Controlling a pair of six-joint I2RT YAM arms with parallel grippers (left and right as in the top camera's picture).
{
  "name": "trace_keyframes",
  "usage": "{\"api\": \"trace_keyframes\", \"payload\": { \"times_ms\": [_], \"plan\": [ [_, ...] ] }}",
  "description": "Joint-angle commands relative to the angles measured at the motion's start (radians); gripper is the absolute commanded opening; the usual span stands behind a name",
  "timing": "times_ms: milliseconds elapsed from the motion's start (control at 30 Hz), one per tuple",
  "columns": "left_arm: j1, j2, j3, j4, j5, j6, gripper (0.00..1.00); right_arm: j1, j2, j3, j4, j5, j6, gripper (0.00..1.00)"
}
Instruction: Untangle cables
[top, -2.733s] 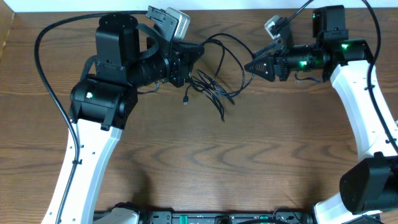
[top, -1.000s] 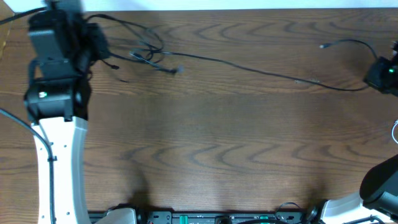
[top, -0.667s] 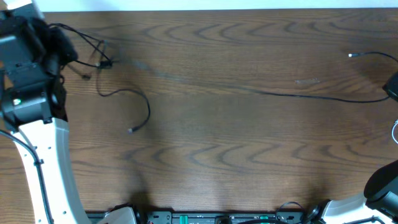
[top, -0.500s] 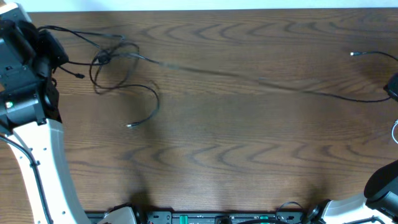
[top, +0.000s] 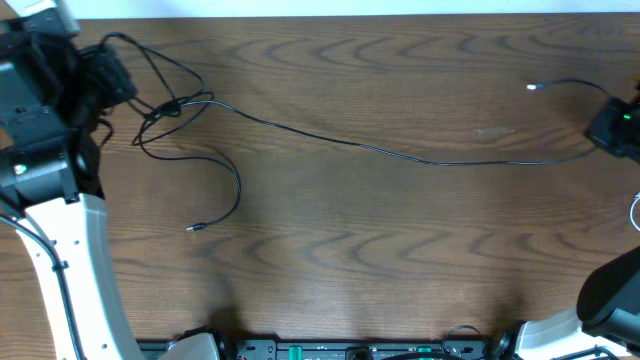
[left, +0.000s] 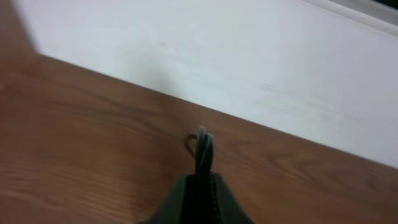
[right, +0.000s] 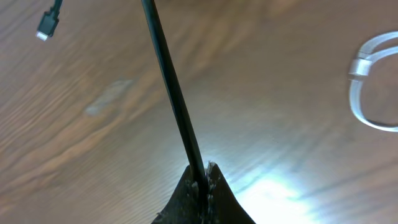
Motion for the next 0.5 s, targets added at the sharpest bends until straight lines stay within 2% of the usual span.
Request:
{"api": "trace_keyframes", "payload": {
  "times_ms": [0, 100, 133, 233, 267, 333, 433, 467],
  "plan": [
    [-0.111, -0.046, 0.001, -0.011, 0.124, -0.032, 0.08, 0.109, 0.006, -0.002, 0.002, 0.072, -0.026, 0.01],
    [-0.192, -0.069, 0.001, -0.005, 0.123, -0.032, 0.08, 0.148, 0.006, -0.002, -0.006, 0.138, -0.005, 0.01],
    [-0.224, -0.079, 0.001, -0.002, 0.123, -0.032, 0.08, 0.156, 0.006, -0.002, -0.011, 0.156, 0.013, 0.10],
    [-0.309, -0.103, 0.001, 0.011, 0.122, -0.032, 0.07, 0.167, 0.006, -0.002, -0.027, 0.167, 0.036, 0.70],
    [-0.339, -0.112, 0.001, 0.019, 0.122, -0.032, 0.08, 0.167, 0.006, -0.002, -0.029, 0.156, 0.039, 0.80],
    [-0.387, -0.124, 0.001, 0.035, 0.122, -0.032, 0.08, 0.169, 0.005, -0.002, -0.025, 0.077, -0.010, 0.89],
    [-0.441, -0.132, 0.001, 0.060, 0.119, -0.032, 0.08, 0.186, 0.005, -0.002, -0.006, -0.226, -0.249, 0.89],
    [-0.455, -0.132, 0.001, 0.067, 0.119, -0.032, 0.08, 0.196, 0.005, -0.002, -0.011, -0.381, -0.378, 0.89]
  ]
}}
